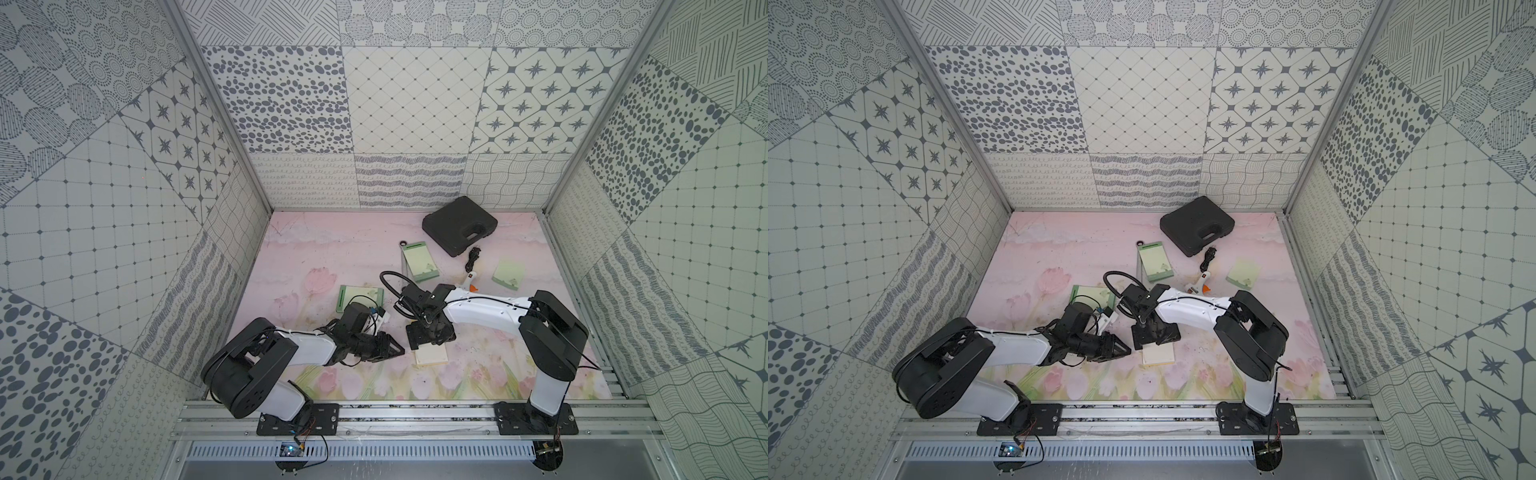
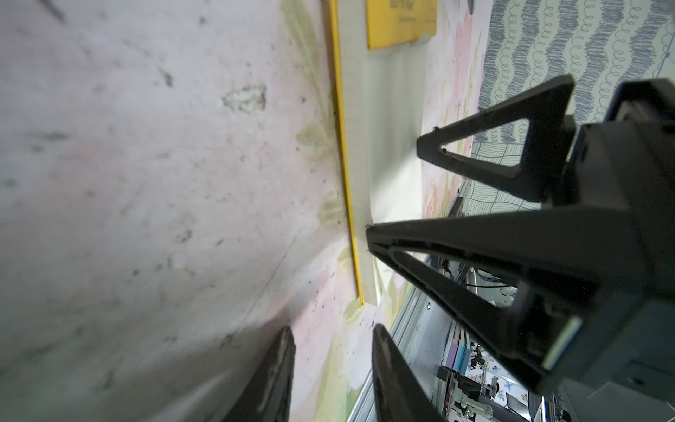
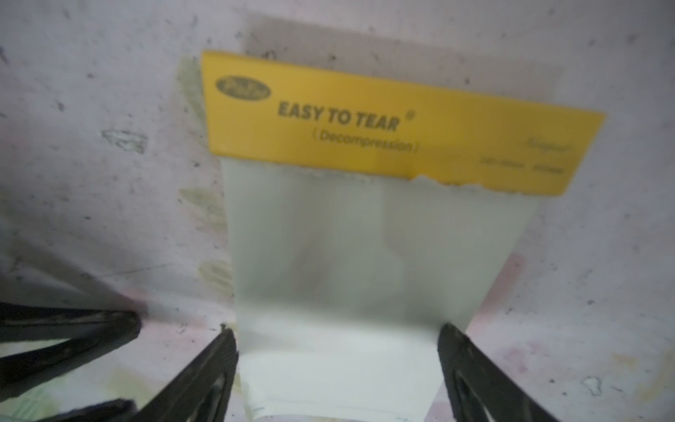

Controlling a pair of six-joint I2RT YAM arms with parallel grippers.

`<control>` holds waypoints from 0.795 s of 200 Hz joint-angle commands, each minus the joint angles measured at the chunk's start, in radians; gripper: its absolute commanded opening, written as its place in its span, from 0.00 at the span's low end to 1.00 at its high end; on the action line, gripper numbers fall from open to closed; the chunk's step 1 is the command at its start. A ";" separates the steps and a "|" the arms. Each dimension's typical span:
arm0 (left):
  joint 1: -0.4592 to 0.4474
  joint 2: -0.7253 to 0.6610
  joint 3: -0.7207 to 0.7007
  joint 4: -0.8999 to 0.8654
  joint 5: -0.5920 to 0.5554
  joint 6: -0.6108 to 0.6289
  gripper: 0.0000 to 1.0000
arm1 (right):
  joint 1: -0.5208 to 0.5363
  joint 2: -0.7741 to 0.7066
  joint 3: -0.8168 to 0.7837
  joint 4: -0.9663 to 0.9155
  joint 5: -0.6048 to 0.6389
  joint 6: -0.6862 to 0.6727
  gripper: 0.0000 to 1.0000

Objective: Tear off pages from different memo pads
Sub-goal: Pick up the memo pad from the center of the board.

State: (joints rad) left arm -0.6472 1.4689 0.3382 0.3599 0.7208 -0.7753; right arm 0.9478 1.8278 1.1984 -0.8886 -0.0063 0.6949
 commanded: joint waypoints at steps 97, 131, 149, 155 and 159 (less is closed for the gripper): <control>-0.018 0.049 -0.007 0.011 -0.018 -0.010 0.39 | -0.009 0.017 -0.087 0.098 -0.096 0.000 0.82; -0.070 0.114 0.022 0.065 -0.025 -0.048 0.39 | -0.014 0.013 -0.103 0.116 -0.110 0.002 0.82; -0.089 0.134 0.037 0.081 -0.031 -0.060 0.38 | -0.014 0.011 -0.104 0.124 -0.115 0.004 0.82; -0.095 0.140 0.043 0.077 -0.037 -0.059 0.37 | -0.014 0.011 -0.104 0.127 -0.118 0.005 0.82; -0.100 0.143 0.047 0.073 -0.042 -0.057 0.37 | -0.014 0.011 -0.105 0.129 -0.120 0.004 0.82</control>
State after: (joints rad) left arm -0.7105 1.5658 0.3641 0.4828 0.7525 -0.8062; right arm 0.9295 1.7882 1.1484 -0.8391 -0.0296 0.6949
